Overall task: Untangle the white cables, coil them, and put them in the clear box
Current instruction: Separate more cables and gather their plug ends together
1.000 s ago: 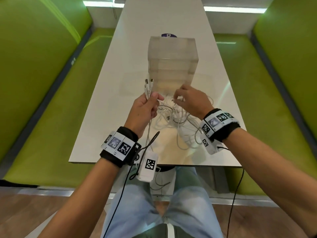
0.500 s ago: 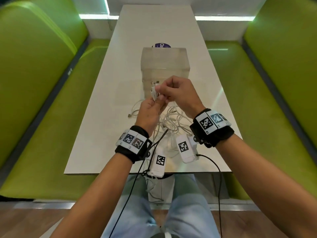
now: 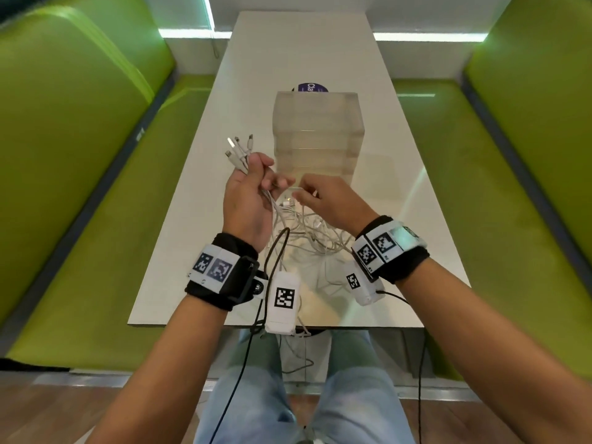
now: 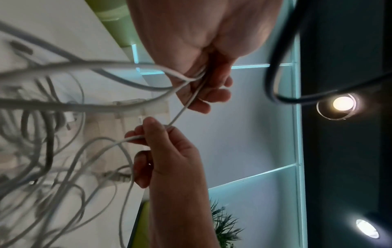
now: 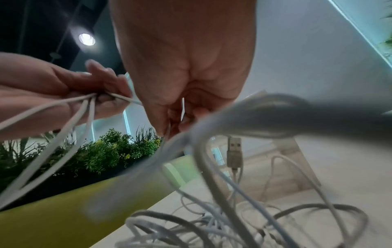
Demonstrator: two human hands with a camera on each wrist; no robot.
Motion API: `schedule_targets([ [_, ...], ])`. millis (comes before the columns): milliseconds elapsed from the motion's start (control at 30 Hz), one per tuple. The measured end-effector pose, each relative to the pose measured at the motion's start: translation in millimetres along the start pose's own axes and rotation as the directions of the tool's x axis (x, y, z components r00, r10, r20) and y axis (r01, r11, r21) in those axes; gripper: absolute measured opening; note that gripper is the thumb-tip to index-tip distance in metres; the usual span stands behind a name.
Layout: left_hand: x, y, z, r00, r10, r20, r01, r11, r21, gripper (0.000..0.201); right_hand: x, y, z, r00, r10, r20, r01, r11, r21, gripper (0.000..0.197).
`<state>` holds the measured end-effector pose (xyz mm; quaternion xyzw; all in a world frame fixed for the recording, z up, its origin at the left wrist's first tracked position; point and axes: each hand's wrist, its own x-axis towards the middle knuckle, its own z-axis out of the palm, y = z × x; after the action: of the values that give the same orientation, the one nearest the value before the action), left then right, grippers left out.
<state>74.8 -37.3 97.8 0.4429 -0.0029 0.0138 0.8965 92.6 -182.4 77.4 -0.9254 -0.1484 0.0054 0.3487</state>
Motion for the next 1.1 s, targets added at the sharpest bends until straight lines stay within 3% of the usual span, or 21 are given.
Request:
schedule_targets([
  [100,-1.2,17.9,-1.1,0.998,0.068,-0.011,-0.068,0.997,-0.039,0.03,10.3,2.8,-4.5,0.999,-0.021,0.025,0.024,0.995,-0.1,0.024],
  [167,0.5,39.2,-6.2,0.989,0.144,-0.034,-0.145,0.989,-0.031,0.031,15.0,16.9,-13.4,0.999,0.037,0.028,-0.033,0.991,-0.129,0.025],
  [300,8.1,69.3,-24.3,0.965,0.245,-0.089,-0.238,0.968,0.084,0.033,11.1,37.2,-33.4,0.991,0.132,-0.027,-0.132,0.991,0.016,0.023],
  [367,7.9,63.9,-27.5,0.968,0.21,-0.136,-0.166,0.946,0.28,0.033,8.0,28.6,-39.6,0.994,0.107,-0.029,-0.102,0.984,0.147,0.021],
  [467,-2.9,37.1,-16.2,0.994,0.091,-0.054,-0.037,0.779,0.626,0.024,6.1,4.1,-43.3,1.0,-0.002,-0.03,0.008,0.982,0.186,0.025],
  [567,-13.5,12.6,0.4,0.997,-0.017,0.078,-0.042,0.724,0.689,0.022,3.1,-16.2,-42.1,0.993,-0.115,0.032,0.113,0.992,0.055,0.029],
  [633,-15.8,4.1,3.5,0.995,0.005,0.097,-0.073,0.696,0.714,0.021,1.9,-20.0,-42.3,0.989,-0.138,0.056,0.141,0.988,-0.062,0.028],
  [733,-13.8,8.3,-0.1,0.995,0.093,0.034,-0.087,0.65,0.755,0.023,1.9,-10.2,-46.3,0.988,-0.125,0.092,0.137,0.98,-0.144,0.021],
  [833,-10.4,28.6,-5.9,0.977,0.212,-0.032,-0.126,0.686,0.716,0.014,1.0,5.6,-51.4,0.99,-0.094,0.108,0.112,0.978,-0.177,0.021],
  [967,-5.6,54.8,-19.3,0.929,0.352,-0.113,-0.205,0.745,0.634,0.016,6.7,22.5,-53.8,0.995,-0.064,0.076,0.078,0.978,-0.194,0.018],
  [1100,-2.9,69.6,-28.9,0.867,0.429,-0.256,-0.233,0.801,0.552,0.011,10.8,32.1,-52.3,0.997,0.07,0.011,-0.07,0.997,-0.038,0.015],
])
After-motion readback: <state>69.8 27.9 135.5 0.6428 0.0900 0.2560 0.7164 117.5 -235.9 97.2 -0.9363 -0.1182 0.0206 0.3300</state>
